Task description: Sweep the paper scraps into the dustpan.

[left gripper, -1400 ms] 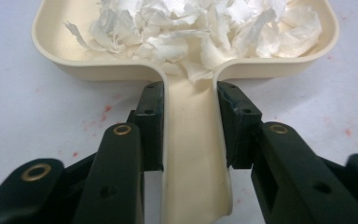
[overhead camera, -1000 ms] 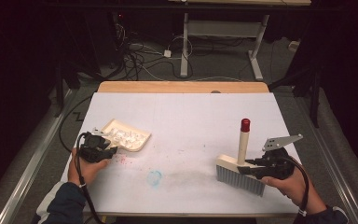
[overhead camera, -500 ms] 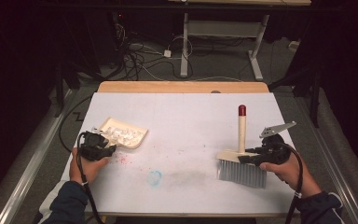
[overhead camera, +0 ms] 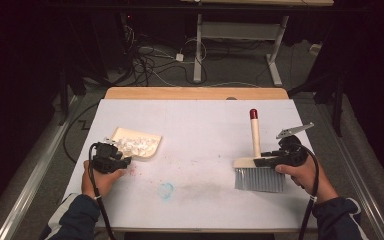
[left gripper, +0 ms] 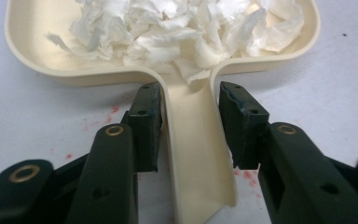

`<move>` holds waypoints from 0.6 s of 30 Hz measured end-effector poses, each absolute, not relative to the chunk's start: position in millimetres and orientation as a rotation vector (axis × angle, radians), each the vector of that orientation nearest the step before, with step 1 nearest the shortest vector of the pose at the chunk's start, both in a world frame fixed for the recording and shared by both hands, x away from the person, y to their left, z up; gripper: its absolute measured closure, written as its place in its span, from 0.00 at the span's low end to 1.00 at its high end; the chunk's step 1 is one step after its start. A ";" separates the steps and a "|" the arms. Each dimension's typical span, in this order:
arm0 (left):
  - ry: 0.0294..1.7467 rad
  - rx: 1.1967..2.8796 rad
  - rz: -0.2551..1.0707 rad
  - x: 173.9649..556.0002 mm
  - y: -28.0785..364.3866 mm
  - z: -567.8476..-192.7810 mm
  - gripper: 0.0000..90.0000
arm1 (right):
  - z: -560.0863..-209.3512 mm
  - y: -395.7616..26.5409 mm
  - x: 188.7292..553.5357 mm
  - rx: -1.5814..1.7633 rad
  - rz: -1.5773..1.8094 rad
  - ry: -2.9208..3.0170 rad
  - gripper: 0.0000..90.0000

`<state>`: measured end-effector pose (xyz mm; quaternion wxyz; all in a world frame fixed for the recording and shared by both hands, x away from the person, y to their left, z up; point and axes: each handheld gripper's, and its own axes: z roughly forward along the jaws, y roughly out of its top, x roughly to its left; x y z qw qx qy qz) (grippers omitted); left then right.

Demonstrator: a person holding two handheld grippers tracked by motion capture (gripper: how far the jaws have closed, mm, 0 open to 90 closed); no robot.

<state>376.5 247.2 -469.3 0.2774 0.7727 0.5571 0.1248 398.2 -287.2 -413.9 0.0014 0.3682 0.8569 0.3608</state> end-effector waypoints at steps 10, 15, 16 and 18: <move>1.420 2.113 0.320 366.1 235.1 -467.2 0.59 | -414.5 -290.6 408.6 1.190 1.159 2.680 0.65; 1.389 2.129 0.312 361.2 230.7 -465.2 0.58 | -414.1 -293.1 412.6 1.208 1.146 2.655 0.63; 1.384 2.133 0.308 359.8 229.5 -464.5 0.58 | -413.4 -294.4 413.6 1.224 1.117 2.635 0.62; 1.364 2.139 0.307 356.7 226.1 -463.1 0.57 | -413.2 -298.5 416.9 1.215 1.100 2.610 0.69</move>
